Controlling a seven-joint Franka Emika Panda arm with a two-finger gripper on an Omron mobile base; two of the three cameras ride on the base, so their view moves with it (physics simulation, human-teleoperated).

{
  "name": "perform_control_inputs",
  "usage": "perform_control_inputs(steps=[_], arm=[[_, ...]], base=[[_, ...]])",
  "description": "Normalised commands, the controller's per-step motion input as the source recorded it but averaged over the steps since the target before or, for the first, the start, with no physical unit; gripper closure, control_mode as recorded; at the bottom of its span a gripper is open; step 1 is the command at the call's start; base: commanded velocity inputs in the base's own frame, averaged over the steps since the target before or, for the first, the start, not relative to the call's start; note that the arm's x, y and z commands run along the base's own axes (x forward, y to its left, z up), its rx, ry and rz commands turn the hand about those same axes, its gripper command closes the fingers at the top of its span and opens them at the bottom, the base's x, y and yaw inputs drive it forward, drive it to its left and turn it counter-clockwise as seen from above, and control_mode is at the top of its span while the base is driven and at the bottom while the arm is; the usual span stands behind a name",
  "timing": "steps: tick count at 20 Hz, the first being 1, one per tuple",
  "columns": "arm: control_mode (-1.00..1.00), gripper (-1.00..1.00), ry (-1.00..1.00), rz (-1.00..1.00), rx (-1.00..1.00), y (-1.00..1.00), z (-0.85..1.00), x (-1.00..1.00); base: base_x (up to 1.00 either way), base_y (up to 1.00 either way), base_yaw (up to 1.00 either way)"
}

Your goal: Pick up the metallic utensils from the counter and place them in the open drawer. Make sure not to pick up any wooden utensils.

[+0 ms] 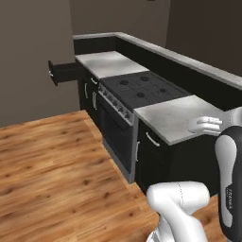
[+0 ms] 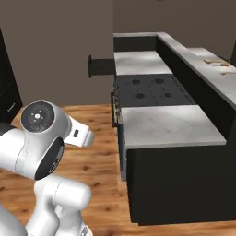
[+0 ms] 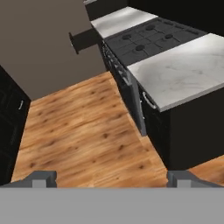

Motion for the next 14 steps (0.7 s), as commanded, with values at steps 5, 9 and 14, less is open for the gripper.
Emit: perform_control_inputs(steps=[5,9,14], arm=[[1.0,-1.0,0.0,0.0,0.0,0.0,0.0,0.0],[1.0,-1.0,0.0,0.0,0.0,0.0,0.0,0.0],[1.0,-1.0,0.0,0.0,0.0,0.0,0.0,0.0]], base=[[0.0,-1.0,0.24],[-0.16,-1.0,0.2],[-0.08,-1.0,0.19]])
